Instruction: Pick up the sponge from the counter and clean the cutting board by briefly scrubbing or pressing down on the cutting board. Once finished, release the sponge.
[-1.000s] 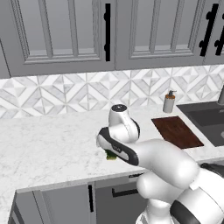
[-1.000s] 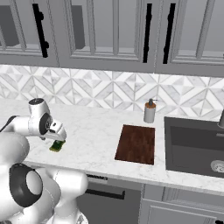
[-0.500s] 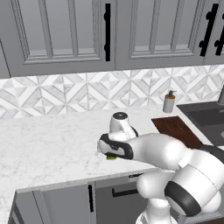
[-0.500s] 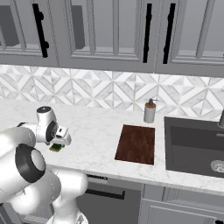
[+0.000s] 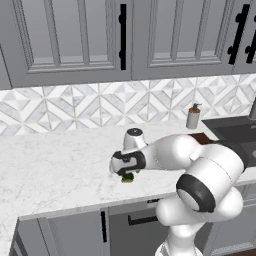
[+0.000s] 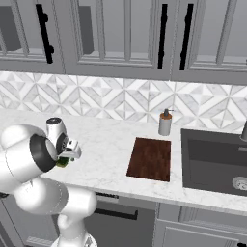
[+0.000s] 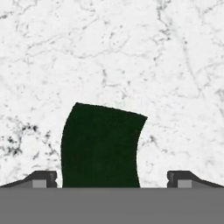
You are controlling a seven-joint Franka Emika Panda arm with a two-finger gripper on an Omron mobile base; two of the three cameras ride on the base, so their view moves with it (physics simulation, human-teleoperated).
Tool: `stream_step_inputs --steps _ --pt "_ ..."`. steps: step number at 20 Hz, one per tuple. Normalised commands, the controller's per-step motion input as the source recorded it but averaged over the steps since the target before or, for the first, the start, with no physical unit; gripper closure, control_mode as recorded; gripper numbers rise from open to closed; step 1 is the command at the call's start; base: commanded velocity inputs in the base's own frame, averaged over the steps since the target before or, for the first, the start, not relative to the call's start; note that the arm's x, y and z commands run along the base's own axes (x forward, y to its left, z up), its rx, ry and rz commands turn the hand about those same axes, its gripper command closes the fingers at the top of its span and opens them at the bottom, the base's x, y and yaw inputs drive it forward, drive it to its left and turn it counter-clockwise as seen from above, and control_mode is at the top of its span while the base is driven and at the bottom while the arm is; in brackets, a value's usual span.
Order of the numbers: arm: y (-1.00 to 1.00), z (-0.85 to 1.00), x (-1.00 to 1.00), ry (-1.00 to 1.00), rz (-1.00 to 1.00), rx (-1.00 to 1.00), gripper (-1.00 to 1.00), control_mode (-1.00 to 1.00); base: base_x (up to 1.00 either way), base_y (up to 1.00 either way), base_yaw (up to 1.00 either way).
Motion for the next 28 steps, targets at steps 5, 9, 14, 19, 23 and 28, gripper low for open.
stream_step_inputs --steps 5,9,14,19,23,28 --pt "0.13 -0.32 0.01 0.00 0.00 0.00 -1.00 -1.00 0.00 0.00 0.00" --pt "0.00 -0.33 0.00 0.00 0.00 0.00 -1.00 -1.00 0.00 0.00 0.00" --pt "0.07 -0.40 0.03 0.00 0.00 0.00 1.00 -1.00 0.00 0.00 0.00" --pt "0.12 -0.56 -0.03 -0.01 0.00 0.00 1.00 -1.00 0.00 0.00 0.00" --pt "-0.33 -0.14 -0.06 -0.03 0.00 0.00 1.00 -1.00 0.00 0.00 0.00" --pt "-0.95 0.15 -0.18 -0.07 0.05 0.00 1.00 -1.00 0.00 0.00 0.00"
